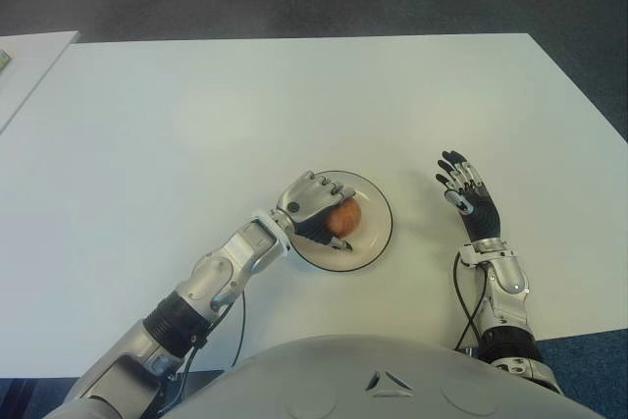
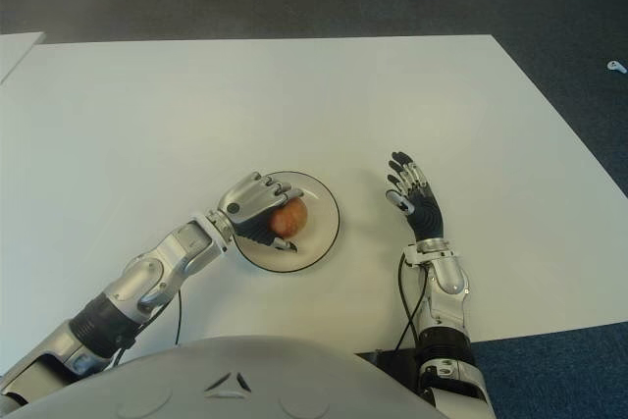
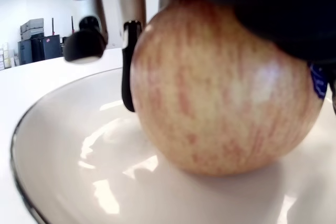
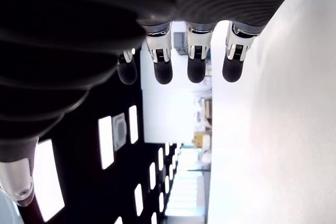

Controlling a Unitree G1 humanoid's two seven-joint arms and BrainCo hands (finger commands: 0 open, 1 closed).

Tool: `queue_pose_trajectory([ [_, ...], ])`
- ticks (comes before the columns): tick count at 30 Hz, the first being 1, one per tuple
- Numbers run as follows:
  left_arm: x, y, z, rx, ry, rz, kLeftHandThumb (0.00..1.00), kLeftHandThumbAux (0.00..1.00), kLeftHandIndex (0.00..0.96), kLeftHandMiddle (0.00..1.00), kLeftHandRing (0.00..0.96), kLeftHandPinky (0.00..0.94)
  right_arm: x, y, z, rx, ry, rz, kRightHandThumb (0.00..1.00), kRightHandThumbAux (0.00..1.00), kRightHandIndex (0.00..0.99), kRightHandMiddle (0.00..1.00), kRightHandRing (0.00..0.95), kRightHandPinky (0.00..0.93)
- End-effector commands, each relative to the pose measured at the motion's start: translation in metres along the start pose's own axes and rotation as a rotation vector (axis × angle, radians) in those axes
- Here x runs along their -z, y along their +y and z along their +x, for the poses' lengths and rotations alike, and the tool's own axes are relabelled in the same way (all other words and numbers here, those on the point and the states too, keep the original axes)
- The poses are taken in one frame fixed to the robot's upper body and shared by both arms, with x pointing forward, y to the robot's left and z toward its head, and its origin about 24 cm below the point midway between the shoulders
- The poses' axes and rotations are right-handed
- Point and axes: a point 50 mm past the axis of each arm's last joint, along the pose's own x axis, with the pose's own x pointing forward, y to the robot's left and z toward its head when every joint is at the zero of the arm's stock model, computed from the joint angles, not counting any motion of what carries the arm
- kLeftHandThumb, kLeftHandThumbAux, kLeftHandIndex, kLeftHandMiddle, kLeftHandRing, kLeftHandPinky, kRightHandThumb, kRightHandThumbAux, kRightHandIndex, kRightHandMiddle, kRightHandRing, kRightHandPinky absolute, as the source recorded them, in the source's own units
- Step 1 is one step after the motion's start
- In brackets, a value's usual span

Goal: Put the apples into the plate.

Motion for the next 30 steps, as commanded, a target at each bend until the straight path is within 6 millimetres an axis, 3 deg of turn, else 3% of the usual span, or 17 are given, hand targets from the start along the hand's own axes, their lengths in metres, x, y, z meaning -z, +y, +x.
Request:
queue_pose_trajectory([
  [1, 0.0015, -0.017, -0.0067, 0.093, 0.036, -0.031, 0.745, 0.681, 0.446, 0.812, 0.839, 0.822, 0.0588, 0.0331, -0.0513, 0.054, 0.302, 0.191, 0.177, 0.537, 0.064, 0.087, 0.051, 0.038],
  [23, 0.0004, -0.018, -0.0019, -0.022, 0.061, -0.08, 0.749, 0.687, 0.447, 0.792, 0.795, 0.785, 0.0594, 0.0344, -0.0507, 0.056, 0.311, 0.179, 0.191, 0.51, 0.07, 0.107, 0.054, 0.04],
  [27, 0.0007, -0.0182, -0.0014, -0.043, 0.069, -0.122, 0.715, 0.691, 0.436, 0.721, 0.705, 0.653, 0.0597, 0.0345, -0.0505, 0.057, 0.311, 0.178, 0.199, 0.51, 0.068, 0.11, 0.054, 0.032],
  [28, 0.0008, -0.0184, -0.0013, -0.043, 0.07, -0.129, 0.602, 0.587, 0.387, 0.595, 0.587, 0.557, 0.0598, 0.0345, -0.0506, 0.056, 0.312, 0.177, 0.201, 0.511, 0.068, 0.113, 0.055, 0.032],
  [30, 0.001, -0.0185, -0.0009, -0.039, 0.072, -0.131, 0.481, 0.489, 0.32, 0.456, 0.45, 0.437, 0.0599, 0.0346, -0.0507, 0.055, 0.314, 0.175, 0.203, 0.512, 0.067, 0.116, 0.057, 0.031],
])
